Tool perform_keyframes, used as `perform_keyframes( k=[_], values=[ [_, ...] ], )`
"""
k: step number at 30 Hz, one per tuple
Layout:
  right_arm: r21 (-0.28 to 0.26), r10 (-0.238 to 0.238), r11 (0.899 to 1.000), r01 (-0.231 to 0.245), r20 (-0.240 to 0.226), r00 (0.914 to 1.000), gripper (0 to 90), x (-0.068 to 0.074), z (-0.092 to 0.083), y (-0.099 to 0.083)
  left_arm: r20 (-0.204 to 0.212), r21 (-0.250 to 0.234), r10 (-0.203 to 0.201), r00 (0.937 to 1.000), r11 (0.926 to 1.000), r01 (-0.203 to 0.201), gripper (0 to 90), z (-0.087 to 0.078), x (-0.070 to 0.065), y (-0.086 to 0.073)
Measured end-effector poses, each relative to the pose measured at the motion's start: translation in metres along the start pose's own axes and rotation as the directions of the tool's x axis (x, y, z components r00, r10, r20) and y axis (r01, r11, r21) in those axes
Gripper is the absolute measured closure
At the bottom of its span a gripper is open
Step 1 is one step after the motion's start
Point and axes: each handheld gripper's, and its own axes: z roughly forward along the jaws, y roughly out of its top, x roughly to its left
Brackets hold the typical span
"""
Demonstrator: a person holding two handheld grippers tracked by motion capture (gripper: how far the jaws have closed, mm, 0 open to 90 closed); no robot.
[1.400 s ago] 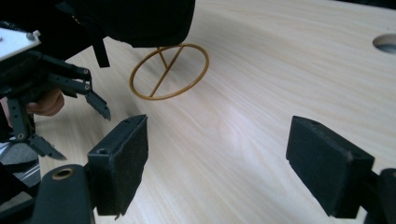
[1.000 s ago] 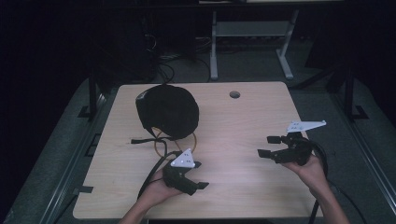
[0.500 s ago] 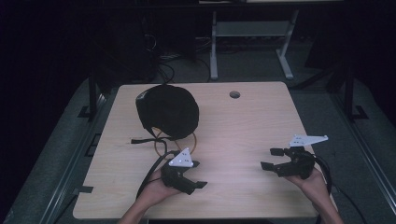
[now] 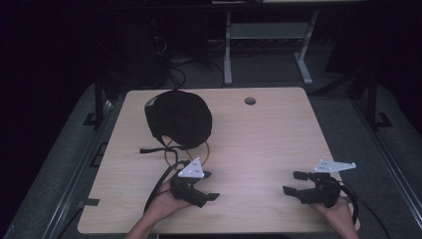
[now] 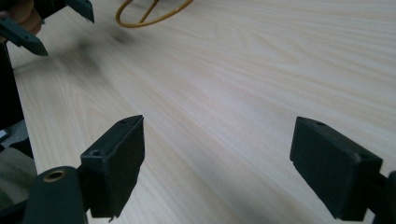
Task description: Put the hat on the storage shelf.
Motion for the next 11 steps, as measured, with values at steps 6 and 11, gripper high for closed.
perform_keyframes(
  k=[6, 11],
  values=[
    [-0.014, 0.011, 1.0, -0.011, 0.019, 0.9998, 15.8, 0.006, -0.009, -0.015, 0.002, 0.004, 0.002, 1.0, 1.0, -0.002, 24.4, 0.001, -0.001, 0.0],
    [-0.062, 0.011, 0.998, -0.01, 0.019, 0.9997, 15.7, 0.01, -0.021, -0.023, -0.006, 0.009, 0.011, 0.9999, 0.9999, -0.011, 24.3, 0.002, -0.003, 0.001]
  ],
)
